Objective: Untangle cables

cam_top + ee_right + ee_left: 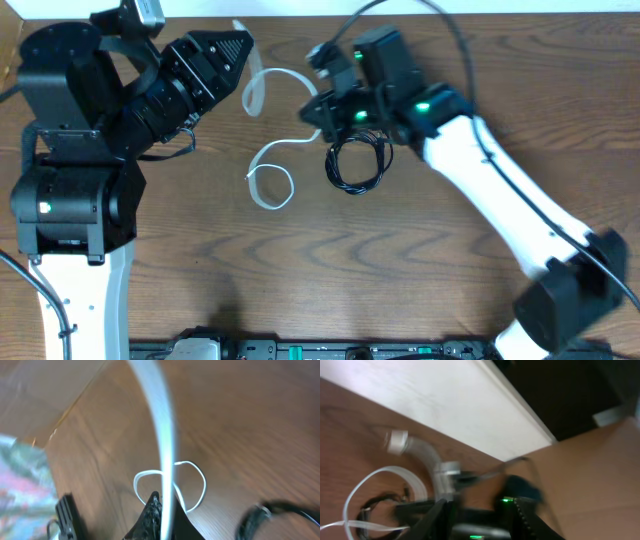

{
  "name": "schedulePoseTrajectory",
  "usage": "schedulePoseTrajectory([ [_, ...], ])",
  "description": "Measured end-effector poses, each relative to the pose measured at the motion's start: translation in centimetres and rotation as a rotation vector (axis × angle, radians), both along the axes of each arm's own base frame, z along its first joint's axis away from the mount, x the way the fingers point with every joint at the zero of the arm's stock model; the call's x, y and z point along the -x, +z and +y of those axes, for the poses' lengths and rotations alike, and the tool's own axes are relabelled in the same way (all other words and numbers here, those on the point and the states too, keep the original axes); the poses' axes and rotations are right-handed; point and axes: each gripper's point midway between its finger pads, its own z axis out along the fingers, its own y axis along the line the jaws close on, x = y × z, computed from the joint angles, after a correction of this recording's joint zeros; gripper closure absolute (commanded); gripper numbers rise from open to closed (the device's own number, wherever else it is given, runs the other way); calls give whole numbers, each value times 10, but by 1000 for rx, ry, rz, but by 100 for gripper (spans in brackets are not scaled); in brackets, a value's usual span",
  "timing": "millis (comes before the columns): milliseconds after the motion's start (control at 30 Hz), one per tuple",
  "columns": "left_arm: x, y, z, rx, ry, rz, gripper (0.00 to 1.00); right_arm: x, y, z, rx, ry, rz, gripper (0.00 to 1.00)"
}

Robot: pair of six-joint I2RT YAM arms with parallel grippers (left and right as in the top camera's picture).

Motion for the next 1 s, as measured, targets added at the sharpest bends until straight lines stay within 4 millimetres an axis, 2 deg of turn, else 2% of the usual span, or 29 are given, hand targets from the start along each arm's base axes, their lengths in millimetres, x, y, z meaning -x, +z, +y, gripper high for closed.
schedulePoseTrajectory([
  [67, 0, -9, 5, -25, 29, 27, 36, -2, 30, -26, -15, -85, -32, 99],
  [167, 0, -20, 13, -64, 67, 61, 34, -3, 85, -76, -72, -236, -97, 99],
  [233, -1, -24, 16, -89, 83, 70, 34, -1, 128, -128, -130, -382, -153, 99],
  [267, -2, -25, 18, -100, 86, 66, 34, 0, 141, -146, -149, -431, -174, 99],
  [300, -2, -25, 19, -117, 85, 57, 34, 3, 158, -174, -175, -508, -199, 99],
  [333, -2, -26, 19, -126, 82, 55, 34, 4, 165, -188, -185, -551, -215, 99],
  [433, -3, -31, 21, -169, 77, 53, 34, 12, 192, -248, -213, -723, -281, 99],
  [467, -3, -33, 21, -179, 72, 55, 34, 13, 196, -260, -214, -756, -292, 99],
  [533, -5, -38, 21, -200, 66, 60, 27, 12, 199, -294, -205, -858, -308, 99],
  [567, -6, -40, 21, -205, 63, 66, 23, 10, 197, -306, -198, -890, -308, 99],
  [600, -7, -45, 22, -218, 58, 76, 20, 9, 196, -308, -196, -896, -306, 99],
  [667, -9, -52, 22, -225, 54, 102, 18, -9, 184, -332, -171, -955, -293, 99],
  [700, -11, -56, 21, -227, 51, 115, 17, -15, 181, -337, -166, -964, -293, 99],
  [800, -17, -68, 21, -243, 40, 149, 17, -58, 156, -366, -130, -1009, -292, 99],
  [833, -19, -73, 21, -247, 37, 165, 17, -77, 153, -376, -131, -1017, -323, 99],
  [933, -25, -86, 21, -255, 29, 205, 17, -113, 142, -400, -138, -1049, -379, 99],
  [1000, -29, -95, 21, -262, 22, 227, 17, -139, 142, -424, -170, -1107, -456, 99],
])
